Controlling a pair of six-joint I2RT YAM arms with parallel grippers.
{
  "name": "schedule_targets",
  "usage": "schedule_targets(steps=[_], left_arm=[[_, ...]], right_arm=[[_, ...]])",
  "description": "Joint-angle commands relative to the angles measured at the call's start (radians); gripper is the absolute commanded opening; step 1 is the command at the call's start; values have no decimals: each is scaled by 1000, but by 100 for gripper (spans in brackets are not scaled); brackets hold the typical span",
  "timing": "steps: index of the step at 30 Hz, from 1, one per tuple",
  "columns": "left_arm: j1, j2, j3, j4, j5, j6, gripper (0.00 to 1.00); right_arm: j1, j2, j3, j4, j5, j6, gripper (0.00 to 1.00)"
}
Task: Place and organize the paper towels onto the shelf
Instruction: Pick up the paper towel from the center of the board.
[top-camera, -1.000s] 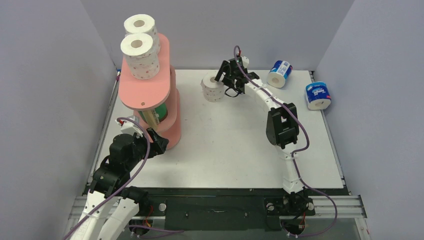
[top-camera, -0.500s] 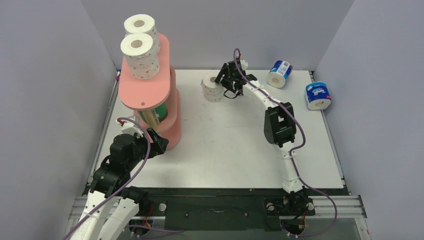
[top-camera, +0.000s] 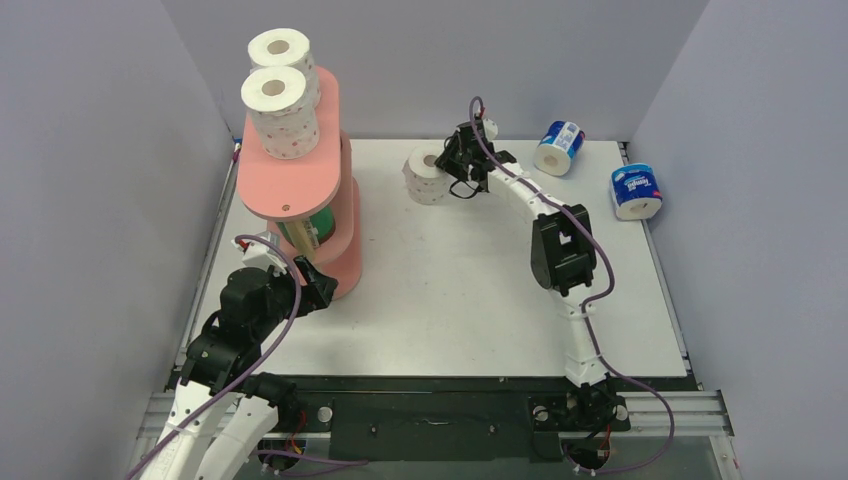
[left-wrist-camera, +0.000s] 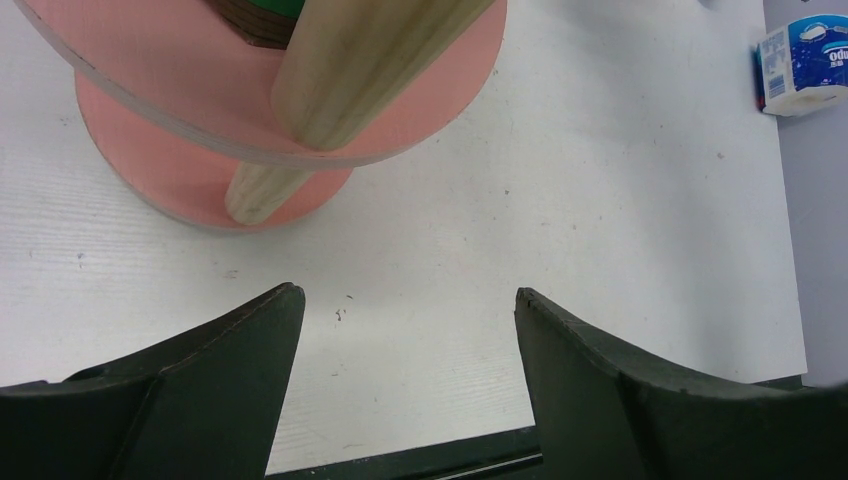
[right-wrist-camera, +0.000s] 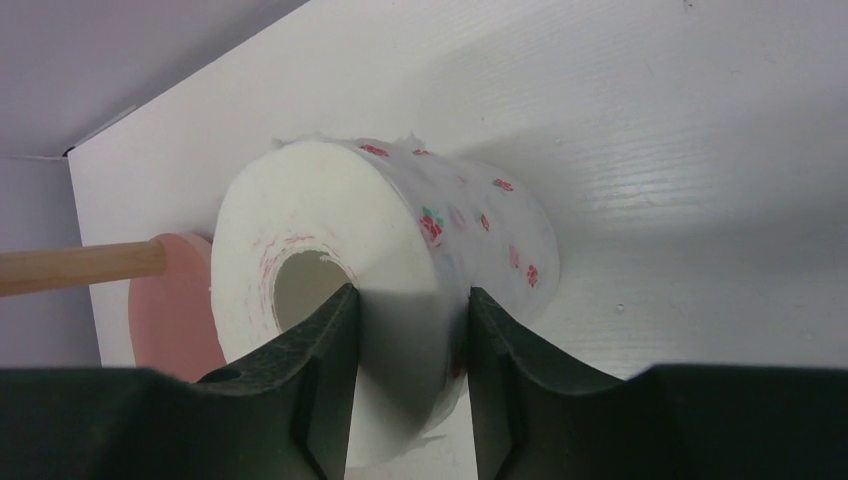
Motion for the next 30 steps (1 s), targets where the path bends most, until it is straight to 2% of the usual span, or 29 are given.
schedule_targets(steps=[1, 7, 16, 21, 30], left_arm=[[-7, -11, 6, 49, -12, 0, 75], [-12, -29, 13, 37, -16, -7, 75], [-22, -48, 19, 30, -27, -14, 75], [-36, -48, 18, 30, -32, -15, 75], [-39, -49, 14, 40, -40, -23, 75]], right_arm=[[-6, -88, -62, -1, 7, -14, 24], [-3, -219, -199, 22, 4, -25, 17], [33, -595, -548, 22, 45, -100, 15], [93, -814, -735, -38, 95, -192, 15], [257, -1064, -991, -127, 61, -307, 15]])
